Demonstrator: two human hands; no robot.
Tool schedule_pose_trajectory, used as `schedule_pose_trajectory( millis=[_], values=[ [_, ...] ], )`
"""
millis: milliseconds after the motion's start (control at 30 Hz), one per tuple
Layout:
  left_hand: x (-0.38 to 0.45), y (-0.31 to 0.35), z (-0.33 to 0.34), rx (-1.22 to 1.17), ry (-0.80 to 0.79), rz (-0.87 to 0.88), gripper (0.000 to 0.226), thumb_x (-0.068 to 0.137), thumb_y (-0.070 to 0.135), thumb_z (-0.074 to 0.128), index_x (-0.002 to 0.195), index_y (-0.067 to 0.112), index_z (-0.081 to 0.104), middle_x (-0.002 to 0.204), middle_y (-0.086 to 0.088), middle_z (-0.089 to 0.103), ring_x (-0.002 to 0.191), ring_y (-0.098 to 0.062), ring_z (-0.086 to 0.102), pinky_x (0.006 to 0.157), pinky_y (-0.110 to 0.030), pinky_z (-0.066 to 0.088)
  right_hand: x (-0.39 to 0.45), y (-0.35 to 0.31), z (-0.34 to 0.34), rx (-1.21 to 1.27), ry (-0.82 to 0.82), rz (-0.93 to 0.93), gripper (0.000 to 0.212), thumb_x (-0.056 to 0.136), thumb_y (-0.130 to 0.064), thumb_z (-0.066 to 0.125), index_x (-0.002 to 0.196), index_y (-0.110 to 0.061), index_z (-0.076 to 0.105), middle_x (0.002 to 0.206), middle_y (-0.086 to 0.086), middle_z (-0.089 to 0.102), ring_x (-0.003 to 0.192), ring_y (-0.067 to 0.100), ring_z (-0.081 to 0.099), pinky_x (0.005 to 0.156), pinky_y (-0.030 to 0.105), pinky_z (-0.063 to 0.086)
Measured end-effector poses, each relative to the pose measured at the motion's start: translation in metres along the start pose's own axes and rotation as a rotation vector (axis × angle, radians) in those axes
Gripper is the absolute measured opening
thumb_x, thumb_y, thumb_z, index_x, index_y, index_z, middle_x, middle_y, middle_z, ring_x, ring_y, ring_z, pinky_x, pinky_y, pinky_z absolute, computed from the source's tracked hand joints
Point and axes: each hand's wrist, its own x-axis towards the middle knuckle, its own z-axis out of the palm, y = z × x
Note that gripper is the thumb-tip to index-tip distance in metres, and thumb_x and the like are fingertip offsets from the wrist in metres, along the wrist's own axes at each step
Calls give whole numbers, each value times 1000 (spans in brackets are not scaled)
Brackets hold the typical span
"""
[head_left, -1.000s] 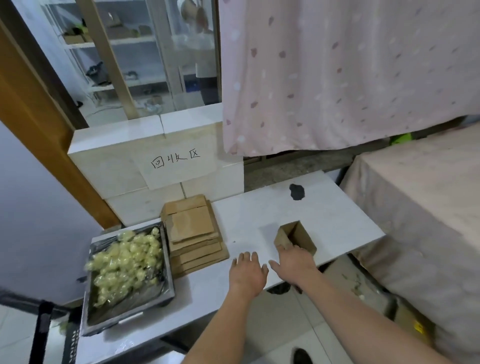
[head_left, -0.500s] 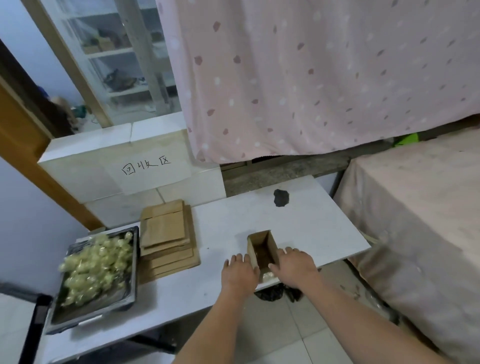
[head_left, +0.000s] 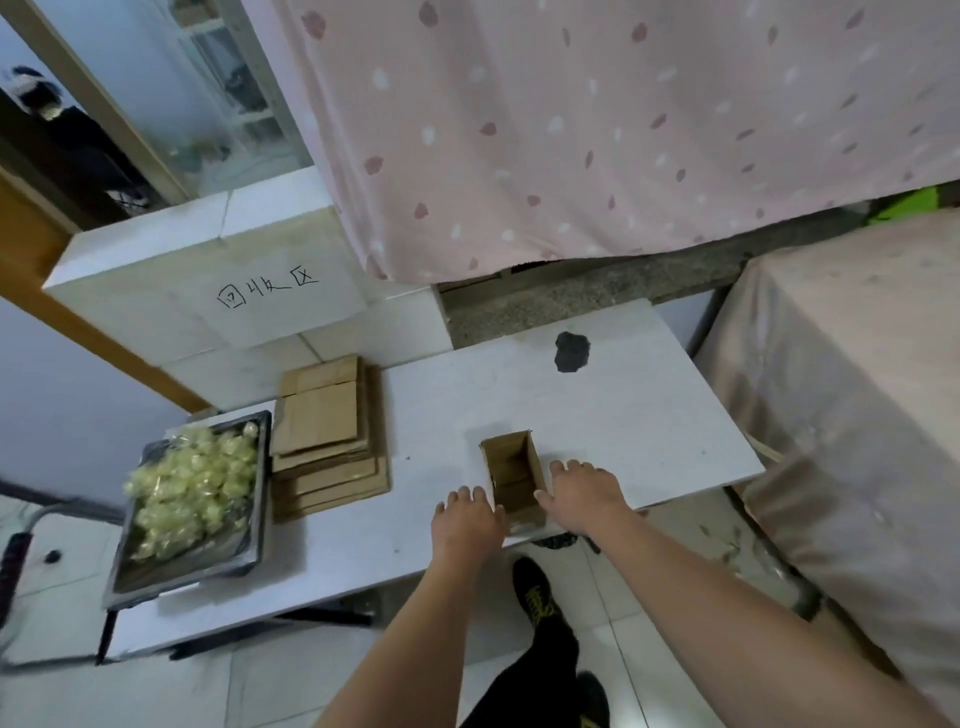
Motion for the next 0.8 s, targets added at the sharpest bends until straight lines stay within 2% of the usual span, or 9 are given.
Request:
schedule_pose_trajectory(
  millis=[200, 333, 433, 533, 633, 700, 800],
  values=[
    [45, 5, 2, -200, -38, -91, 49, 106, 44, 28, 133, 9, 48, 133, -11, 53, 122, -28, 50, 100, -41, 44, 39, -3, 1, 195, -43, 39, 40, 102, -42, 43, 130, -13, 46, 119, 9, 61, 106, 26, 61, 72, 32, 41],
    [72, 12, 4, -353, -109, -152, 44, 106, 39, 30, 128, 6, 51, 128, -12, 54, 118, -29, 54, 94, -40, 46, 62, 0, 4, 222, -157, 47, 31, 101, -33, 47, 123, -11, 51, 115, 8, 62, 102, 25, 61, 70, 31, 40],
    [90, 19, 3, -424, -155, -157, 39, 106, 25, 29, 122, 2, 56, 126, -17, 58, 117, -32, 56, 94, -38, 46, 78, 5, 2, 229, -228, 48, 24, 98, -23, 47, 112, -9, 61, 113, 9, 64, 100, 27, 62, 70, 29, 42],
    [108, 29, -7, -537, -181, -170, 37, 105, 16, 29, 113, -3, 60, 121, -19, 63, 111, -34, 59, 83, -34, 44, 97, 12, -6, 278, -232, 72, 20, 96, -16, 47, 104, -8, 63, 110, 10, 65, 98, 27, 63, 70, 29, 43],
    [122, 43, -23, -867, -198, -270, 37, 105, 19, 32, 108, -1, 62, 114, -20, 65, 104, -34, 61, 82, -35, 45, 113, 26, -24, 229, -174, 66, 15, 94, -11, 48, 102, -8, 61, 107, 11, 64, 97, 28, 62, 71, 29, 44],
    [131, 55, -35, -1250, -242, -352, 29, 101, 20, 38, 103, 4, 62, 108, -18, 64, 93, -28, 61, 81, -35, 47, 122, 40, -41, 141, -107, 35, 17, 91, -7, 50, 106, -8, 59, 107, 11, 64, 97, 29, 63, 70, 29, 43],
    [144, 69, -54, -1752, -306, -396, 22, 92, 19, 43, 100, 10, 62, 105, -12, 68, 95, -26, 64, 86, -35, 49, 134, 64, -64, 24, -5, 9, 27, 91, -6, 51, 118, -8, 54, 107, 10, 66, 95, 29, 66, 68, 31, 42]
  ],
)
